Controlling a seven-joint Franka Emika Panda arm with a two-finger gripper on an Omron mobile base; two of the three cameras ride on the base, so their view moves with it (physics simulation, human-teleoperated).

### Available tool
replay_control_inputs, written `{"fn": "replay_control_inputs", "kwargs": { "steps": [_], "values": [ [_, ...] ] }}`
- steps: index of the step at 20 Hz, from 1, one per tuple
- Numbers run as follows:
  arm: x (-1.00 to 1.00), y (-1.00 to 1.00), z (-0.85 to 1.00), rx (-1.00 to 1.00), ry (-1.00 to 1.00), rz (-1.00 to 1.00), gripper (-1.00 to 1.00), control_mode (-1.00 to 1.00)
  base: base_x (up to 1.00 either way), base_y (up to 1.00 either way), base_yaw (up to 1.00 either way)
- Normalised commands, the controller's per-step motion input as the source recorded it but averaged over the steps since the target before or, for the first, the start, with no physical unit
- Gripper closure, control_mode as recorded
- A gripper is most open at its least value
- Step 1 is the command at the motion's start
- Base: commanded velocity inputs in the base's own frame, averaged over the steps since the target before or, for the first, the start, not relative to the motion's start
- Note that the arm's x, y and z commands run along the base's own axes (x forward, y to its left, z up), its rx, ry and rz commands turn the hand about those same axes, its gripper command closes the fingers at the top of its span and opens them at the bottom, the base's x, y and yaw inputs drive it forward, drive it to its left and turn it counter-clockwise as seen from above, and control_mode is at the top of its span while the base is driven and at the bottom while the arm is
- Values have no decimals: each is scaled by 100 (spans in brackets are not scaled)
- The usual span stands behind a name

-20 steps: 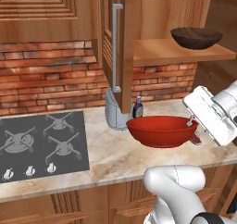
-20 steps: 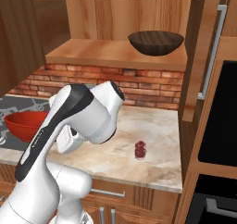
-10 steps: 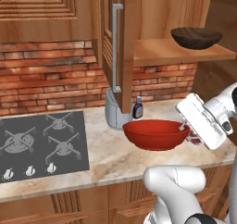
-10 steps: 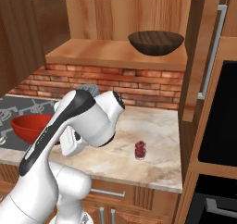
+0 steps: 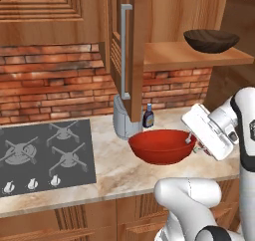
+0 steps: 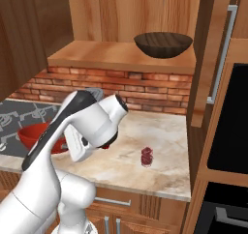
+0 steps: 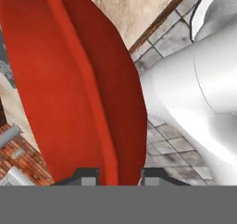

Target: Pick both bowls and place them on the counter. Then place the apple in one bowl and place the steak in the other bowl.

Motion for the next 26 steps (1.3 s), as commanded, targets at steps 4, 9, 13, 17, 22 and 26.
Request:
{"fn": "replay_control_inputs", "kwargs": {
  "steps": [4,9,13,17,22,26],
  "values": [
    [28,11,-23,-6,-11,8,100,-100,0,0,0],
    [27,19,-31,-3,-6,6,100,-100,0,0,0],
    [28,19,-27,0,-3,2,100,-100,0,0,0],
    [30,4,-21,0,-6,0,100,-100,0,0,0],
    [29,1,-29,0,-3,0,100,-100,0,0,0],
    [34,0,-26,0,-1,0,100,-100,0,0,0]
  ]
}}
